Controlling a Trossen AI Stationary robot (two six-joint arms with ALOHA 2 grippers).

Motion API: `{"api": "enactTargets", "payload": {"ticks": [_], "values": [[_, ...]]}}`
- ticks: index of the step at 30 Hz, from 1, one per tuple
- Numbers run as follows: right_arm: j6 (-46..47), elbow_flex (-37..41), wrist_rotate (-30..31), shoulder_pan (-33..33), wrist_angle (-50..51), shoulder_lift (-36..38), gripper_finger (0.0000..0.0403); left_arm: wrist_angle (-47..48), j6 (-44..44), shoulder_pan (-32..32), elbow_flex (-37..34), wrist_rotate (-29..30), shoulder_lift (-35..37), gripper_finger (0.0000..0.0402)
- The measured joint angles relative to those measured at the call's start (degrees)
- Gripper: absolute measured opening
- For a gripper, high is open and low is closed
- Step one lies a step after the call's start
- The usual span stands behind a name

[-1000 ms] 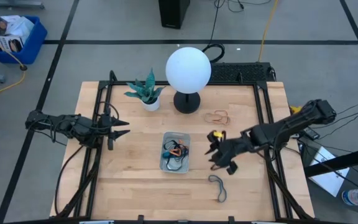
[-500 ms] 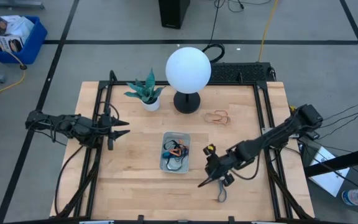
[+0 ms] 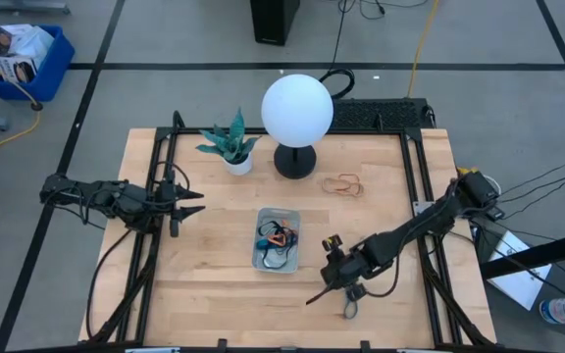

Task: Pick and place rubber bands into bin
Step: Put the large blue rubber band into the gray bin

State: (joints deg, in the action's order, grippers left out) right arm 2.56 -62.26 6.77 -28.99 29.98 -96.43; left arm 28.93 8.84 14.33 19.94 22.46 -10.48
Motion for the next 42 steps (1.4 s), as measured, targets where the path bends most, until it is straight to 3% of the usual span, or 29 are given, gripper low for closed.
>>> {"api": "enactTargets", "payload": {"ticks": [5, 19, 42], "values": [[2.25, 0.00, -4.09, -0.02, -0.20, -1.62, 0.0135, 0.01, 0.07, -0.01, 0.00, -0.07, -0.02, 0.0166], [2.83, -0.05, -4.07, 0.00, -1.54, -7.17, 0.0135, 0.07, 0.11, 0.00, 0.00, -0.07, -0.01, 0.0166], [2.35, 1.03, -5.18, 0.02, -2.51, -6.91, 0.0121, 0.04, 0.31, -0.01, 0.00, -0.06, 0.00, 0.0166]]}}
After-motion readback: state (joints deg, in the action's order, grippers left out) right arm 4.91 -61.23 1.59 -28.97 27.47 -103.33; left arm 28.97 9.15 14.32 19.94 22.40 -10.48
